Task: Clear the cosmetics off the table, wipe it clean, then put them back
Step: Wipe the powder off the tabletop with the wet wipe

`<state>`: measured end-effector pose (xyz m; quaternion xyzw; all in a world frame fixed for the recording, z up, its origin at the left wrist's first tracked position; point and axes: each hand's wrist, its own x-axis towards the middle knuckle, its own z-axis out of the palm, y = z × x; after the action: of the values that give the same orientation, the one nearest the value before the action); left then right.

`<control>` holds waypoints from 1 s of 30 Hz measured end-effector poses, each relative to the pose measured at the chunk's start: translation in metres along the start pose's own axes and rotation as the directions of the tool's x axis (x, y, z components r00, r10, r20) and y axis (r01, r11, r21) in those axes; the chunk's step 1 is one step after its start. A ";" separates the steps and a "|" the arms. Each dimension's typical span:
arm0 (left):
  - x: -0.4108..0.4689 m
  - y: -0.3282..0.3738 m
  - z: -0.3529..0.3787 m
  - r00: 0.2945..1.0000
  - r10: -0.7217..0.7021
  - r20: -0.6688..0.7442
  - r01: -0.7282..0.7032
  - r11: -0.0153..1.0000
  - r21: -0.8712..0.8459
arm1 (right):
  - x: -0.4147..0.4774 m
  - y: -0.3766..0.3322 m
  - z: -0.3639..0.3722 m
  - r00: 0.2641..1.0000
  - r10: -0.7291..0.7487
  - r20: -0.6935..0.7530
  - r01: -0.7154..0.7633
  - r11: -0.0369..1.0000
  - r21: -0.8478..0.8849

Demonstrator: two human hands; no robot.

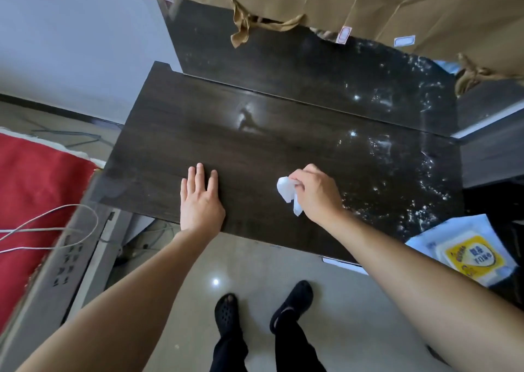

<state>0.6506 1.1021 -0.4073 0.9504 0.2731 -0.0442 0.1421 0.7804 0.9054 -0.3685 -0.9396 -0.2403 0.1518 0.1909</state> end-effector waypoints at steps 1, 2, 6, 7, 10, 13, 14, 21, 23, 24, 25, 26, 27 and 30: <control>0.001 0.005 0.000 1.000 -0.030 0.002 0.030 1.000 -0.008 | 0.002 0.006 -0.001 0.998 -0.058 -0.015 0.058 0.998 -0.033; 0.002 0.011 0.000 0.998 -0.062 0.001 0.062 0.998 -0.022 | 0.005 0.012 -0.002 0.995 -0.099 0.003 0.099 0.993 -0.070; 0.008 0.038 0.001 0.987 -0.163 0.012 0.163 0.984 -0.073 | -0.006 0.026 0.005 0.976 -0.215 0.032 0.216 0.975 -0.055; 0.009 0.042 0.003 0.986 -0.169 0.007 0.169 0.982 -0.085 | -0.012 0.028 0.009 0.969 -0.245 0.015 0.246 0.967 -0.062; 0.008 0.054 0.011 0.979 -0.201 -0.041 0.194 0.972 -0.130 | -0.010 0.040 0.009 0.961 -0.274 -0.030 0.275 0.961 0.025; 0.002 0.069 0.025 0.962 -0.243 -0.122 0.220 0.960 -0.173 | 0.017 0.049 -0.029 0.987 -0.157 -0.027 0.160 0.968 0.196; -0.001 0.075 0.030 0.957 -0.249 -0.150 0.222 0.959 -0.179 | 0.033 0.056 -0.044 0.991 -0.109 -0.081 0.125 0.962 0.244; -0.010 0.089 0.054 0.938 -0.228 -0.260 0.208 0.973 -0.101 | 0.134 0.136 -0.069 0.942 0.048 -0.331 -0.049 0.999 0.006; -0.009 0.088 0.055 0.937 -0.219 -0.274 0.203 0.975 -0.085 | 0.132 0.139 -0.048 0.938 0.093 -0.333 -0.094 0.996 0.013; -0.010 0.088 0.055 0.937 -0.214 -0.276 0.200 0.977 -0.079 | 0.127 0.136 -0.040 0.931 0.115 -0.346 -0.115 0.993 0.020; -0.010 0.089 0.056 0.937 -0.211 -0.278 0.197 0.977 -0.078 | 0.119 0.130 -0.037 0.927 0.108 -0.359 -0.110 0.994 0.016; -0.010 0.089 0.056 0.937 -0.211 -0.278 0.196 0.977 -0.081 | 0.107 0.126 -0.032 0.932 0.058 -0.358 -0.062 0.998 0.001; -0.010 0.089 0.055 0.937 -0.214 -0.276 0.198 0.977 -0.085 | 0.088 0.120 -0.030 0.944 -0.016 -0.329 0.007 1.000 -0.027; -0.010 0.089 0.052 0.935 -0.222 -0.275 0.205 0.975 -0.091 | 0.026 0.105 -0.020 0.962 -0.261 -0.082 0.264 0.964 0.030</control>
<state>0.6891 1.0095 -0.4333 0.9068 0.3935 0.0854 0.1248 0.8509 0.8281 -0.4011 -0.9004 -0.3521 0.0934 0.2378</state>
